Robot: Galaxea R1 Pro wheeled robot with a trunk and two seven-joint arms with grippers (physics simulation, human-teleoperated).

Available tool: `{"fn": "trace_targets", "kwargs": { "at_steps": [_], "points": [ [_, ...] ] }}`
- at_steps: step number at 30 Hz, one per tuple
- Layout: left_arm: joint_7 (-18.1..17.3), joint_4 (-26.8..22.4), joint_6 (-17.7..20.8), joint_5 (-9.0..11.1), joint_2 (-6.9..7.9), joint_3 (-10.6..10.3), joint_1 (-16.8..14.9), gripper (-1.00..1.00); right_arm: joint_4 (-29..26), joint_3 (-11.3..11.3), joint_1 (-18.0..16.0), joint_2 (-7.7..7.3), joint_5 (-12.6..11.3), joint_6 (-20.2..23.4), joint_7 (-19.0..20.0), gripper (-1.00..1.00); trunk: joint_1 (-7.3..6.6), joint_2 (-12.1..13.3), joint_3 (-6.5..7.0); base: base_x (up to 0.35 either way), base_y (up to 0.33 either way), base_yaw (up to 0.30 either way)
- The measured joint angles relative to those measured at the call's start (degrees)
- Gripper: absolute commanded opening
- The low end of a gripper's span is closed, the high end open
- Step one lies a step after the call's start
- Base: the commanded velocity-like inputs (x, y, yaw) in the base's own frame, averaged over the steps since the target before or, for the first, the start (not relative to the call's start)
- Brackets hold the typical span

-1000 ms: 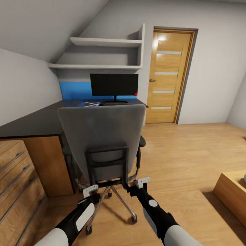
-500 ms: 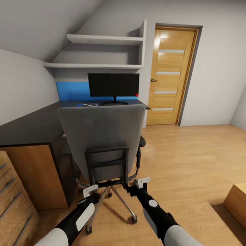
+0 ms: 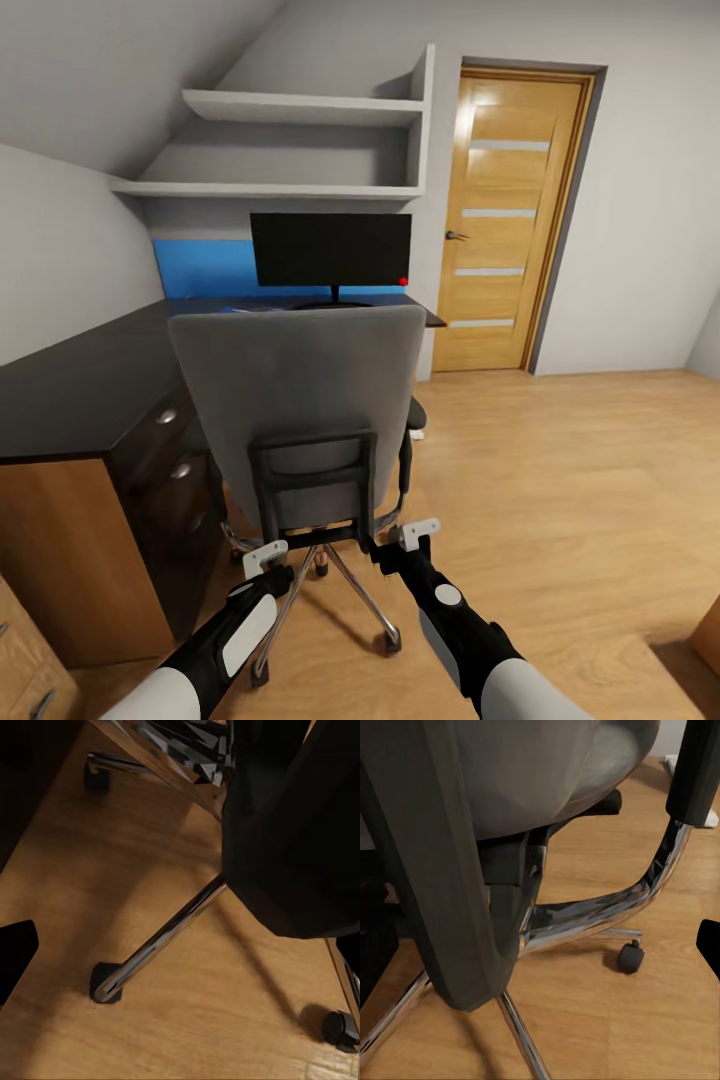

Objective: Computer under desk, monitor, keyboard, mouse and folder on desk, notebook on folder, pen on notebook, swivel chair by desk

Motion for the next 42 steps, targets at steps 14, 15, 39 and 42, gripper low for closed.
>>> {"fn": "trace_targets", "kwargs": {
  "at_steps": [14, 15, 39, 42],
  "points": [
    [0.08, -0.01, -0.01, 0.02, 0.06, 0.04, -0.01, 1.00, 0.02, 0.11, 0.03, 0.00, 0.13, -0.03, 0.01, 1.00, 0.00, 0.00, 0.00, 0.326, 0.000, 0.000],
    [0.06, -0.01, -0.02, 0.08, 0.06, 0.01, -0.01, 1.00, 0.02, 0.07, 0.04, 0.00, 0.12, -0.02, 0.01, 1.00, 0.00, 0.00, 0.00, 0.327, 0.000, 0.000],
    [0.09, -0.01, -0.01, 0.00, 0.08, 0.08, -0.01, 1.00, 0.13, 0.04, -0.01, 0.00, 0.09, 0.00, -0.03, 1.00, 0.00, 0.00, 0.00, 0.327, 0.000, 0.000],
    [0.09, -0.01, -0.01, -0.01, 0.09, 0.10, -0.01, 1.00, 0.11, 0.04, 0.00, 0.00, 0.10, 0.00, -0.04, 1.00, 0.00, 0.00, 0.00, 0.328, 0.000, 0.000]
  ]
}}
